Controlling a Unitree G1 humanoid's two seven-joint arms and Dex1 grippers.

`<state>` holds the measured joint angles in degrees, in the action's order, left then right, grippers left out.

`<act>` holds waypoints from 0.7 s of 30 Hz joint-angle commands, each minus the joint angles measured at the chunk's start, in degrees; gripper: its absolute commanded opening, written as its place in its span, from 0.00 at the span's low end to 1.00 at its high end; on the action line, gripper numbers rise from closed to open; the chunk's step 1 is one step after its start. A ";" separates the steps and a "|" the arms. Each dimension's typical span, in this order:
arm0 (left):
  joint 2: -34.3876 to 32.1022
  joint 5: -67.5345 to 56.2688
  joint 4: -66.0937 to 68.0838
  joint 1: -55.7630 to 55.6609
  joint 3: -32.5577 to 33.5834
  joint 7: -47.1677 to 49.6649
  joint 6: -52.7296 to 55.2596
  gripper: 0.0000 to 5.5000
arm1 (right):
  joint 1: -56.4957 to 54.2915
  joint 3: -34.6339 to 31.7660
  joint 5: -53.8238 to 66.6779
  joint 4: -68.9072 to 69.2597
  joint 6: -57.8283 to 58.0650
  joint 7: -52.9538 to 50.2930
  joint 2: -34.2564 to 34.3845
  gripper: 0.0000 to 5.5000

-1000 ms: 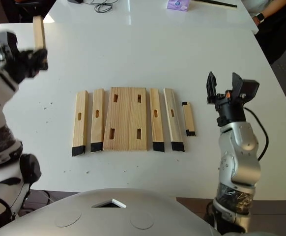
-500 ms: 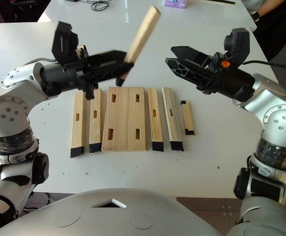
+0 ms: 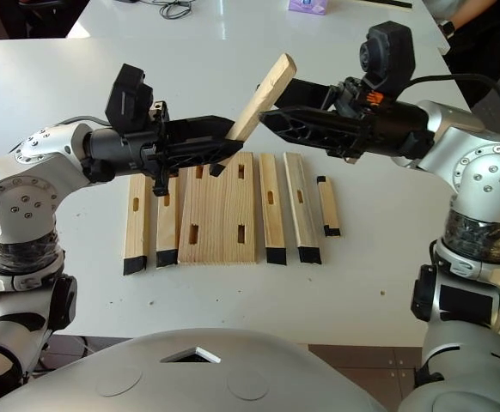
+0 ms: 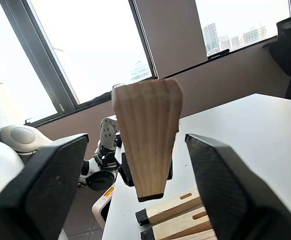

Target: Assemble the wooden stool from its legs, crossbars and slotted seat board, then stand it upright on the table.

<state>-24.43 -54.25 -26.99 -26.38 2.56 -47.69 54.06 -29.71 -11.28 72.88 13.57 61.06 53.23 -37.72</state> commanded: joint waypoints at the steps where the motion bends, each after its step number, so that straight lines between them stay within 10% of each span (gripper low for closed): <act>1: -0.86 -1.12 -0.93 -0.46 -1.01 0.85 0.18 0.24 | -1.97 1.39 -0.22 1.44 0.04 -0.96 0.78 0.66; 21: -1.71 -1.35 0.69 -2.26 -1.59 3.72 -1.28 0.24 | 1.77 5.18 -4.34 5.73 -0.03 3.46 -4.08 0.24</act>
<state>-25.08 -57.46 -27.35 -26.62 -0.16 -45.79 54.15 -29.63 -7.30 69.50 17.45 60.16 54.47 -39.96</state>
